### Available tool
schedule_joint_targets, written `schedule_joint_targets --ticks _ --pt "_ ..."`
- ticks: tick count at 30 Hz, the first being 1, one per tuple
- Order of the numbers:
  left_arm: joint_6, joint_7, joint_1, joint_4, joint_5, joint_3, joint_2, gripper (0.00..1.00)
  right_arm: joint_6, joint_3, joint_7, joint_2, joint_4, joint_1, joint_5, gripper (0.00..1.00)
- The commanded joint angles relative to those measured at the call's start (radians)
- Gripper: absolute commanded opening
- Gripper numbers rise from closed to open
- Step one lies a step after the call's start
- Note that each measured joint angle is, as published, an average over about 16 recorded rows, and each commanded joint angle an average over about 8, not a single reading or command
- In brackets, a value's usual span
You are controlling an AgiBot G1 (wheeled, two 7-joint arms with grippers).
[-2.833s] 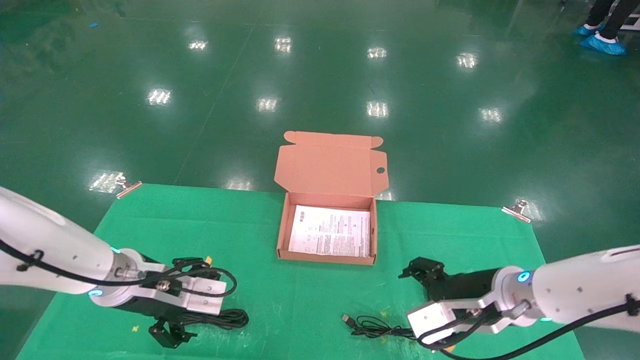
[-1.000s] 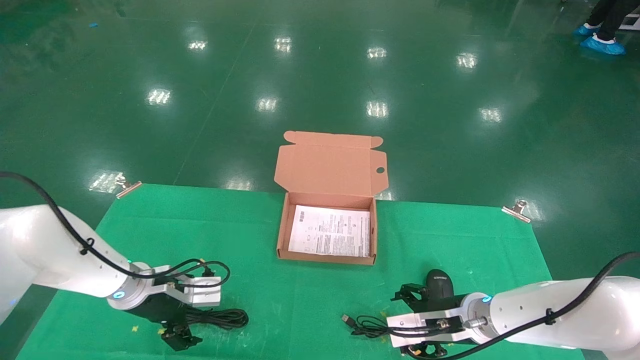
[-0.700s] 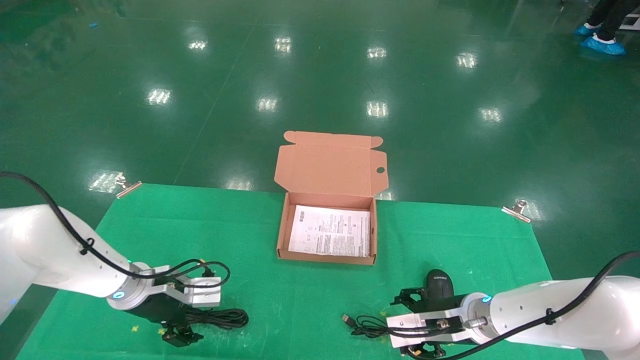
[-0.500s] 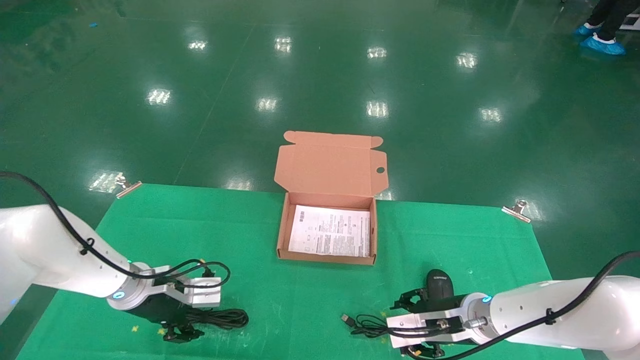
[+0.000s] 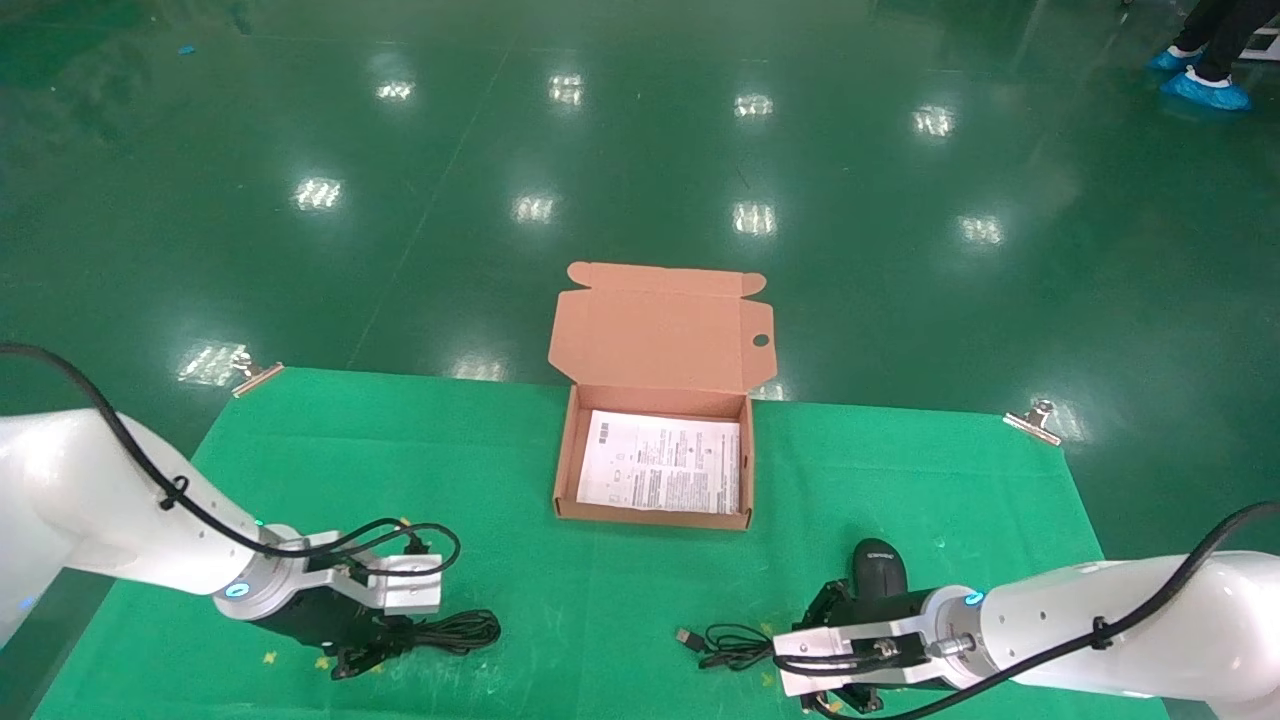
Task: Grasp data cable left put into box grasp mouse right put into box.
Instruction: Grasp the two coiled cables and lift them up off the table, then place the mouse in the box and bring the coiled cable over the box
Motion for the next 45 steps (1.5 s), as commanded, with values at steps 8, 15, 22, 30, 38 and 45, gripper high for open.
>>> schedule_joint_targets --ticks 8,15,22,30,38,45 --pt "0.001 0.000 0.000 -0.001 0.000 0.000 0.000 0.00 0.000 0.000 0.001 0.000 0.001 0.000 0.000 0.00" --pt "-0.002 0.002 -0.005 -0.007 0.001 -0.001 -0.006 0.00 -0.001 0.004 0.005 0.005 0.006 0.004 0.003 0.00" --pt "-0.015 0.000 -0.029 -0.096 0.002 -0.014 -0.052 0.00 -0.004 0.049 0.062 0.061 0.062 0.028 0.036 0.00" --pt "-0.041 -0.057 -0.073 -0.279 0.024 -0.039 -0.124 0.00 0.025 0.115 0.144 0.128 0.121 0.089 0.041 0.00" --pt "-0.071 -0.126 -0.086 -0.444 0.074 -0.048 -0.163 0.00 0.065 0.176 0.210 0.178 0.166 0.146 0.046 0.00" --pt "-0.103 -0.167 -0.100 -0.528 0.128 -0.049 -0.160 0.00 0.102 0.214 0.245 0.176 0.210 0.197 0.053 0.00"
